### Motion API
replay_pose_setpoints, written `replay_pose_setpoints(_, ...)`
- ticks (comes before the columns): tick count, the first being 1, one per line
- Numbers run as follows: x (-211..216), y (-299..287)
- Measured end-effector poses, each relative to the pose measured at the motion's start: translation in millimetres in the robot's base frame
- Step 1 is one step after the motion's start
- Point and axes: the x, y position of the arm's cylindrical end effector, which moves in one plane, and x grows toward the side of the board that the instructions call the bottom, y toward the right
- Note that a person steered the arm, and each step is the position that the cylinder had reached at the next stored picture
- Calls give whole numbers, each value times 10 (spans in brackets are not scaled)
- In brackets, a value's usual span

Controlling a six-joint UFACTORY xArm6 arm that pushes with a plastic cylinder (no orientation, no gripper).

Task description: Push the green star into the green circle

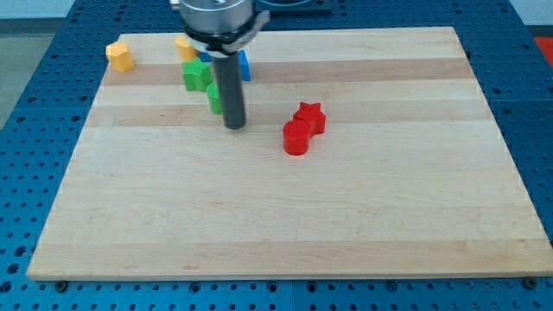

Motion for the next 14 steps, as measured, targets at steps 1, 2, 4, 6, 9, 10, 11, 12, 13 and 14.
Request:
replay_pose_setpoints(1, 3, -439)
replay_pose_setpoints(2, -80, -535)
replay_pose_setpoints(4, -541, -300)
replay_pose_setpoints(6, -700, 156)
replay_pose_setpoints(9, -754, 1635)
replay_pose_setpoints(10, -478, 2011)
replay_pose_setpoints(11, -669, 2119)
replay_pose_setpoints(12, -837, 2158)
replay_pose_setpoints(13, -670, 2302)
replay_pose_setpoints(14, -550, 2419)
